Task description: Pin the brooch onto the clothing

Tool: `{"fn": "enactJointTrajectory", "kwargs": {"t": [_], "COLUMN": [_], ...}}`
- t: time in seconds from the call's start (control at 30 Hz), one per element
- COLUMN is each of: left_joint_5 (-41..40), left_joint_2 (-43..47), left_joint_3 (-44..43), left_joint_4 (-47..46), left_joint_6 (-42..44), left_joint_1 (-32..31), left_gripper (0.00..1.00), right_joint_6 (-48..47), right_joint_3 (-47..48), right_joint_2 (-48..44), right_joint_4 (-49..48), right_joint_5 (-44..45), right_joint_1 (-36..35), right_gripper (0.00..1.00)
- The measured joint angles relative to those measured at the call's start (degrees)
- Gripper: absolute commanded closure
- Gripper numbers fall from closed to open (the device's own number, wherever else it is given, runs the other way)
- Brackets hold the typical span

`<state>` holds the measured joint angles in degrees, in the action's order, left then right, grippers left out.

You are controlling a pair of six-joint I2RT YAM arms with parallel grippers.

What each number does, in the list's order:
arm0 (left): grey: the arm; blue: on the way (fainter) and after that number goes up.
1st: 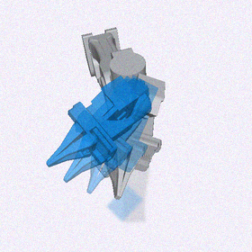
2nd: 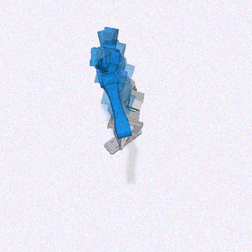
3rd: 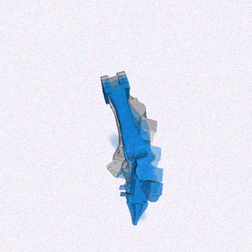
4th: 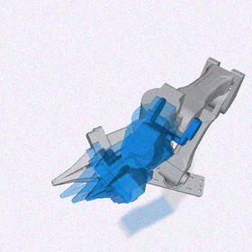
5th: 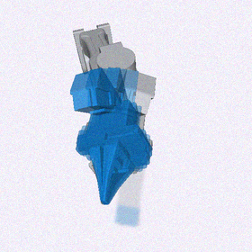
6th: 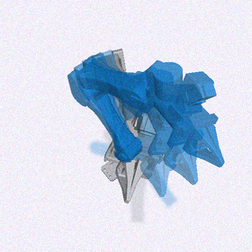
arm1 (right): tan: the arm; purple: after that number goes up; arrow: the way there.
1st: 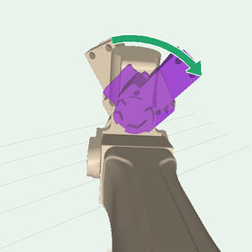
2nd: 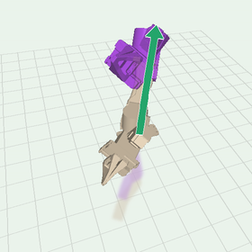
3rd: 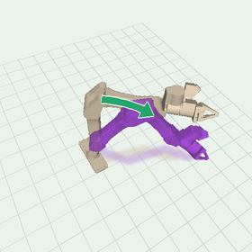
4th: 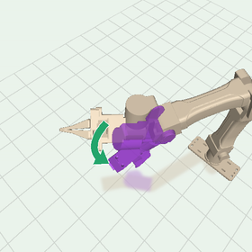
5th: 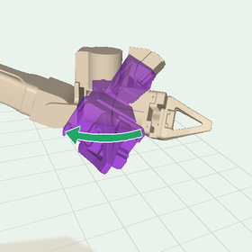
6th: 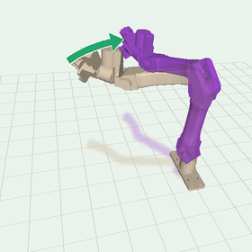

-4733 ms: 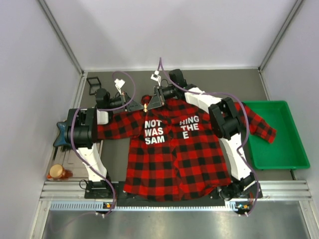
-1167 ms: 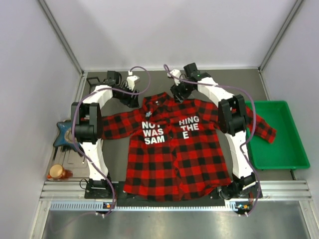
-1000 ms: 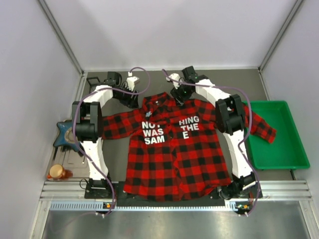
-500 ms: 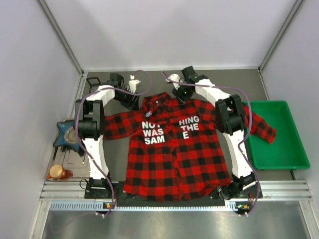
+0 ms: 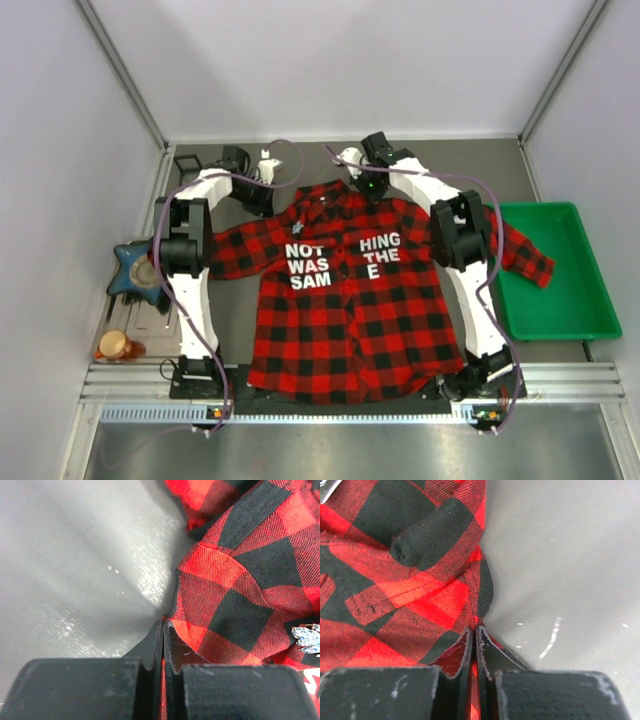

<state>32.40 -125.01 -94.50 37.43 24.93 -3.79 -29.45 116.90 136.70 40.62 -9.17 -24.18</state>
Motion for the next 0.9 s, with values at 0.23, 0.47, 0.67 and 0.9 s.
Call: {"fn": "enactJointTrajectory", "kwargs": {"t": [0.23,0.47,0.67,0.9], "left_joint_5": [-3.5,-9.9,-15.6,-18.0], "left_joint_2": [-3.2,-6.7,-6.8,-6.8], "left_joint_3": [-5.2,-10.7,-10.9,-11.0], "left_joint_4": [-3.3,-7.5,-9.6,-10.5], "left_joint_6": [-2.9,-6.1,-7.3,-7.3], "left_joint_1": [0.3,0.7,0.7,1.0], "left_gripper": [1.00,1.00,1.00,1.00], "right_joint_6": [3.6,3.7,3.7,4.2], "right_joint_3": [4.9,6.8,7.8,8.2], "right_joint_2": [2.7,4.1,6.1,6.7], "right_joint_4": [-0.1,-2.8,-5.7,-7.8], "right_joint_5": [9.9,16.4,20.4,22.3], "right_joint_1": [3.5,4.8,4.8,4.7], "right_gripper": [1.00,1.00,1.00,0.96]}}
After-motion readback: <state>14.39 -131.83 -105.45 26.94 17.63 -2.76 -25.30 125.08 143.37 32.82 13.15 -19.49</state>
